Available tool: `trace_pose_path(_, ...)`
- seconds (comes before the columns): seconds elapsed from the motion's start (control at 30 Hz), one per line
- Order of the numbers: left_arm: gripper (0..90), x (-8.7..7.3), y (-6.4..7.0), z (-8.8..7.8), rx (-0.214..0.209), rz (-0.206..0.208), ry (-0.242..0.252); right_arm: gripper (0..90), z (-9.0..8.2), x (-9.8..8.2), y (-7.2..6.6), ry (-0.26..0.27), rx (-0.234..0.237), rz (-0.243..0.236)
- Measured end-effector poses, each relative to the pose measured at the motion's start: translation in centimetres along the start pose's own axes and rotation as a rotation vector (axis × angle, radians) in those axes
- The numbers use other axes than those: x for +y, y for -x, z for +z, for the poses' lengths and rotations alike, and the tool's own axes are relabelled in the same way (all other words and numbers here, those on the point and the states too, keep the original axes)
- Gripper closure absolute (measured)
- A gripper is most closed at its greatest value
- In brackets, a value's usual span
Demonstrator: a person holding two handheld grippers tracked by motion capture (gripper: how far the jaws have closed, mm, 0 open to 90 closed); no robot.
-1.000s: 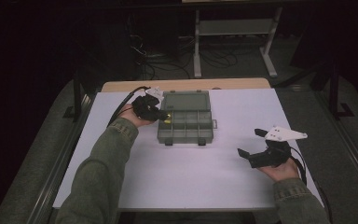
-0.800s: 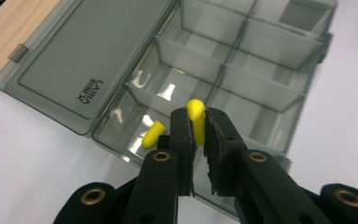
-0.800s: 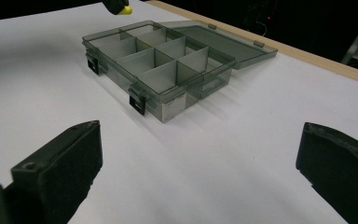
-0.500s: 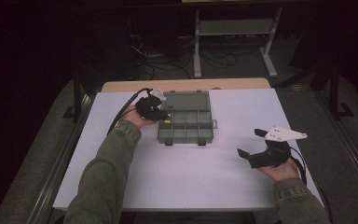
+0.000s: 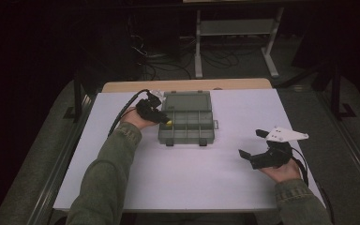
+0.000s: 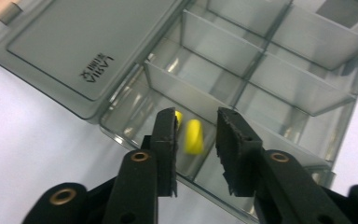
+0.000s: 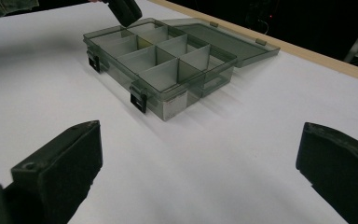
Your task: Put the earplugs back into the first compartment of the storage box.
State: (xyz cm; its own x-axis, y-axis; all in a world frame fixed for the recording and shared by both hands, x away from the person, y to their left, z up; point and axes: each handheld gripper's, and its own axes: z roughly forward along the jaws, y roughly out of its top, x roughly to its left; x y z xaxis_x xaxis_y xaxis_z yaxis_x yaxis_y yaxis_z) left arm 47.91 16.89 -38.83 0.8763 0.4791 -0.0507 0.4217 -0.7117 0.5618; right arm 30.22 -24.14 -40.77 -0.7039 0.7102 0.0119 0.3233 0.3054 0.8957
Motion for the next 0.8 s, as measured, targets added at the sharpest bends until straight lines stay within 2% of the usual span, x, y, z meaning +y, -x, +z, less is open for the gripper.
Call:
trace_pose_path(0.2, 50.4, -0.3, 0.4, -0.1, -0.016, -0.009, 0.035, 0.0, 0.0, 0.0, 0.0, -0.001, 0.001, -0.002)
trace_pose_path(0.3, 44.5, -0.2, 0.7, -0.2, -0.014, -0.006, 0.044, 0.0, 0.0, 0.0, 0.0, 0.000, 0.000, -0.001)
trace_pose_path(0.47, 31.8, -0.2, 1.3, -0.7, -0.004, -0.012, 0.091, 0.0, 0.0, 0.0, 0.0, -0.001, -0.002, -0.002)
trace_pose_path(0.63, 19.5, -0.4, 1.6, -1.2, -0.034, -0.033, 0.115, 0.0, -0.1, 0.0, 0.0, 0.000, -0.004, 0.000)
trace_pose_path(0.8, 13.7, -0.9, 2.0, -2.2, -0.042, -0.036, 0.159, 0.0, 0.0, 0.0, 0.0, -0.002, -0.005, 0.001)
